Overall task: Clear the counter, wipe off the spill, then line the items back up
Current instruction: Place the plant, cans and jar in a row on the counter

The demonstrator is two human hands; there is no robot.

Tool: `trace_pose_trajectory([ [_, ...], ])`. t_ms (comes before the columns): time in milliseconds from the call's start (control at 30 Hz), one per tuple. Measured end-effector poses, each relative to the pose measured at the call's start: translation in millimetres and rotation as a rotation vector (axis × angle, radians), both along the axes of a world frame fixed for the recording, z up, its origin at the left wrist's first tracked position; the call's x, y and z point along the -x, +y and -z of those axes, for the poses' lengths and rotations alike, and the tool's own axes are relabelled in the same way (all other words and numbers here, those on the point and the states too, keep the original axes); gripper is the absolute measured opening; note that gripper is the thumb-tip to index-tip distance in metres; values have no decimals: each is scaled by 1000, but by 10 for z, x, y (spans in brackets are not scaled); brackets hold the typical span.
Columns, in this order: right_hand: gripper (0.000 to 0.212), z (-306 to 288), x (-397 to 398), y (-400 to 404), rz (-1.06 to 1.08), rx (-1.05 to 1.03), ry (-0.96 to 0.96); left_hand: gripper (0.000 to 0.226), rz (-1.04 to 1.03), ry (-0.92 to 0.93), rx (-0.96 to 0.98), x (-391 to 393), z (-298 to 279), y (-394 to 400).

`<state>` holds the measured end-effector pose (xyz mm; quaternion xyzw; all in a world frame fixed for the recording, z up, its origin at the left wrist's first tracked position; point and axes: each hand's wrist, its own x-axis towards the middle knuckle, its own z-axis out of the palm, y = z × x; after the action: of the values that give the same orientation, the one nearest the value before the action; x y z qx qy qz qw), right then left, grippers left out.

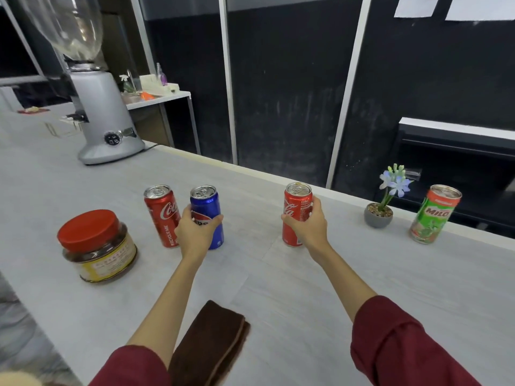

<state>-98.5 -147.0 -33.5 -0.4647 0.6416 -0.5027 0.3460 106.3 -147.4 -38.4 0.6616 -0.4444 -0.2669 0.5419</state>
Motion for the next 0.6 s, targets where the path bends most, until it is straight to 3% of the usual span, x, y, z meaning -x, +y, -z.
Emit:
trace_pose_trajectory([
  [333, 73, -60, 172, 111, 108, 12, 16, 57, 132, -78, -25, 145, -139, 22],
  [600, 65, -290, 1084, 580, 273, 82, 47, 52, 387, -77, 38, 1157, -400, 40],
])
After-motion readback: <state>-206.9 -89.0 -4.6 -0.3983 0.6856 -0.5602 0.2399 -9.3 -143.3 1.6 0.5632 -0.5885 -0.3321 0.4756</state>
